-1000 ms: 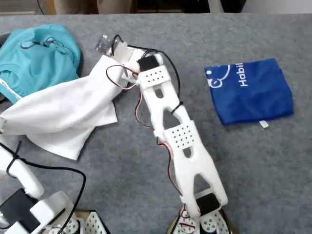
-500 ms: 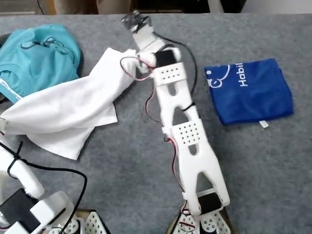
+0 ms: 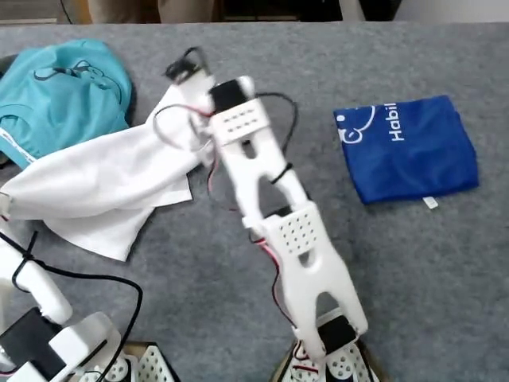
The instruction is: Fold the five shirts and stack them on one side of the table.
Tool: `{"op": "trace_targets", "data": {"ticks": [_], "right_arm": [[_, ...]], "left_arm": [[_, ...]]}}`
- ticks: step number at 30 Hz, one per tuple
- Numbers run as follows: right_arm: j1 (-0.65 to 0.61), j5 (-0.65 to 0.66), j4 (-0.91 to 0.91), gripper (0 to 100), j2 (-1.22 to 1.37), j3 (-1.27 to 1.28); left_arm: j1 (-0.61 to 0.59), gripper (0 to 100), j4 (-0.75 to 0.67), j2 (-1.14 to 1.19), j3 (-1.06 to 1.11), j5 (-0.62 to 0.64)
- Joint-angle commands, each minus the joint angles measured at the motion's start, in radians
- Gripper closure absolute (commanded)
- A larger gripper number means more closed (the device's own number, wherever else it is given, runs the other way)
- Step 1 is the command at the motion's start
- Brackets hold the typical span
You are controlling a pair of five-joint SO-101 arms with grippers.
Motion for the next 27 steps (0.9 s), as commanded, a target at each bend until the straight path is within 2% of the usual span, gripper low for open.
{"op": "trace_targets", "data": {"ticks": [1, 6, 14, 27], "right_arm": [[-0.065, -0.068, 0.017, 92.2, -0.136, 0.143], [-0.133, -0.175, 0.011, 81.1, -0.136, 0.177], [-0.209, -0.322, 0.011, 81.1, -0.065, 0.120], [-0.243, -0.400, 0.011, 81.1, -0.027, 0.107]], "left_arm": [[0.009, 98, -0.038, -0.007, 0.006, 0.009], [0.009, 98, -0.037, -0.007, 0.006, 0.009], [0.009, 98, -0.035, -0.007, 0.006, 0.009], [0.009, 98, -0.034, -0.008, 0.008, 0.009]]}}
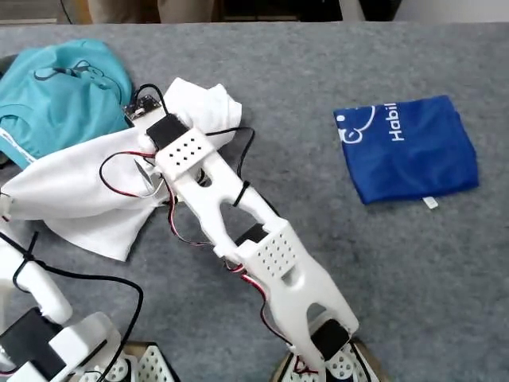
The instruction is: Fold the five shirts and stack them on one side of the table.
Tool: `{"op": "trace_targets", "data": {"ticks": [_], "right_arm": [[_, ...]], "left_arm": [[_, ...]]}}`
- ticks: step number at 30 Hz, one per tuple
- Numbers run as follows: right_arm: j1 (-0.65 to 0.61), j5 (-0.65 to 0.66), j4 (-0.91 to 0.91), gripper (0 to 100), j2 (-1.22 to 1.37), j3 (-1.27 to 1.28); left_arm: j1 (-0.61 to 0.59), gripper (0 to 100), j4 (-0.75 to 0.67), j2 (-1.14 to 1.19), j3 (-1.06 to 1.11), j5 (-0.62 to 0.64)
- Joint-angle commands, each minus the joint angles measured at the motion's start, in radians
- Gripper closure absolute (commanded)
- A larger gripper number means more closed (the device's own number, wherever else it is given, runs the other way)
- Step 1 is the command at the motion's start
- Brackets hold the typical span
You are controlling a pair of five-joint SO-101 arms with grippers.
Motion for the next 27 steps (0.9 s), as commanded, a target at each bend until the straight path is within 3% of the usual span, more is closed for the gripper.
{"op": "trace_targets", "data": {"ticks": [1, 16, 27], "right_arm": [[-0.016, -0.023, 0.011, 81.1, 0.021, -0.042], [-0.016, -0.031, 0.009, 81.1, 0.050, -0.174], [-0.013, -0.115, -0.061, 81.1, 0.153, -0.177]], "left_arm": [[0.008, 98, -0.009, -0.008, -0.005, 0.009], [0.008, 98, -0.009, -0.008, -0.005, 0.009], [0.008, 98, -0.009, -0.008, -0.003, 0.009]]}}
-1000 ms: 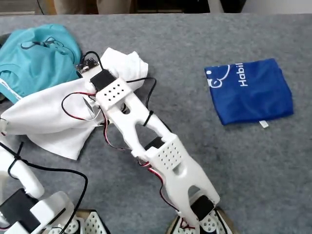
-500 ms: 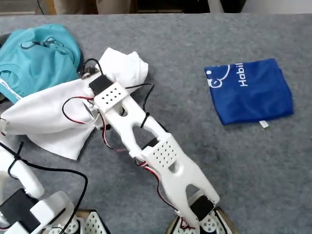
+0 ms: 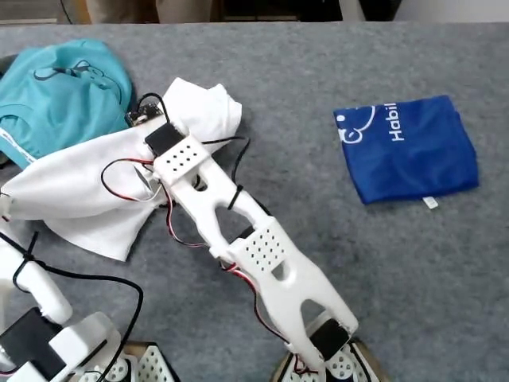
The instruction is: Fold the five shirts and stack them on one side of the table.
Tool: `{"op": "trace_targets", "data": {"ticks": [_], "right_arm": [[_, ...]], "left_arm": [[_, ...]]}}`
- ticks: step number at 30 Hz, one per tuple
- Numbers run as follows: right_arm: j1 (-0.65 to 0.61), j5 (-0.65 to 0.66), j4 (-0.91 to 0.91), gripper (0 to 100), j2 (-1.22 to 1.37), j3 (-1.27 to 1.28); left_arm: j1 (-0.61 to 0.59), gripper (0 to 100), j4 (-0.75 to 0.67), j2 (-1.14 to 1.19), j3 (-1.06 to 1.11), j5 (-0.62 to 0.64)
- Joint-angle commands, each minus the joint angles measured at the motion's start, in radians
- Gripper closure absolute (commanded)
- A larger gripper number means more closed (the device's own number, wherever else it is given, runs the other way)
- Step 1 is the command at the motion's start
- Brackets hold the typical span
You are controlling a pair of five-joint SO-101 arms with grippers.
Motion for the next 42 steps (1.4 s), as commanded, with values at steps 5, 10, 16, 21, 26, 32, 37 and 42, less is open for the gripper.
{"op": "trace_targets", "data": {"ticks": [5, 10, 16, 21, 26, 32, 37, 42], "right_arm": [[-0.007, -0.043, -0.037, 81.1, -0.010, -0.042], [-0.007, -0.043, -0.044, 81.1, -0.010, -0.042], [0.005, -0.043, -0.084, 81.1, -0.008, -0.035], [0.027, -0.044, -0.071, 81.1, 0.045, -0.039], [0.028, -0.072, 0.008, 81.1, 0.068, -0.068], [0.031, -0.072, -0.005, 85.4, 0.073, -0.070], [0.031, -0.049, -0.020, 99.4, 0.076, -0.082], [0.047, -0.037, -0.017, 99.7, 0.079, -0.094]], "left_arm": [[0.008, 98, -0.009, -0.008, -0.003, 0.009], [0.008, 98, -0.009, -0.008, -0.003, 0.009], [0.008, 98, -0.009, -0.008, -0.003, 0.009], [0.008, 98, -0.009, -0.008, -0.003, 0.009], [0.008, 98, -0.009, -0.008, -0.003, 0.009], [0.008, 98, -0.009, -0.008, -0.003, 0.009], [0.008, 98, -0.009, -0.008, -0.003, 0.009], [0.008, 98, -0.009, -0.008, -0.003, 0.009]]}}
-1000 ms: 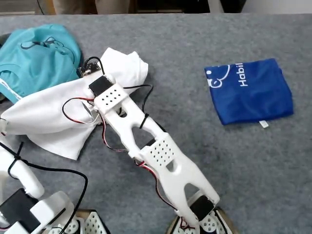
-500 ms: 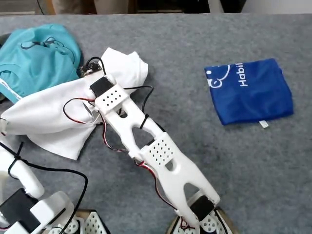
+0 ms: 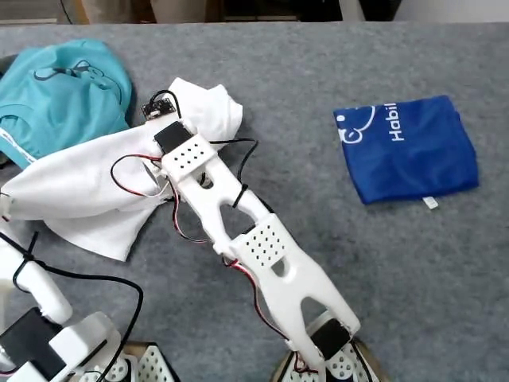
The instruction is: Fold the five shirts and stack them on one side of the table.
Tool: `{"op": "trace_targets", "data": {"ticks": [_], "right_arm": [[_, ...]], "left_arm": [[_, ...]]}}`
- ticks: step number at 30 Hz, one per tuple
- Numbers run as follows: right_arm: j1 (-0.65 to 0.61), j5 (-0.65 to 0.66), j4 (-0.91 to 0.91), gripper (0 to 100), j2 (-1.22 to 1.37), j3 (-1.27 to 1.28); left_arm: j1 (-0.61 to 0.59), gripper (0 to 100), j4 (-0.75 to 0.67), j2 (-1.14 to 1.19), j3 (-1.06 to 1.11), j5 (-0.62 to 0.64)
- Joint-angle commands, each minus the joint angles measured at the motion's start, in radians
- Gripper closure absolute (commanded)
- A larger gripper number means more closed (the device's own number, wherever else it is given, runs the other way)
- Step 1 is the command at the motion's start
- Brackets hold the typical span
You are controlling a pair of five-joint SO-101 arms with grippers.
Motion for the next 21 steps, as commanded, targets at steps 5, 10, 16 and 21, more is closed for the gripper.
{"op": "trace_targets", "data": {"ticks": [5, 10, 16, 21], "right_arm": [[0.073, 0.029, 0.057, 99.7, -0.022, -0.082], [0.165, 0.137, 0.078, 99.7, -0.180, -0.143], [0.275, 0.269, 0.077, 99.7, -0.653, -0.142], [0.394, 0.356, 0.074, 99.7, -1.015, -0.150]], "left_arm": [[0.009, 98, -0.009, -0.008, -0.003, 0.009], [0.054, 98, 0.028, -0.019, -0.017, 0.003], [0.181, 98, 0.405, -0.209, -0.318, 0.003], [0.361, 98, 0.629, -0.404, -0.635, 0.002]]}}
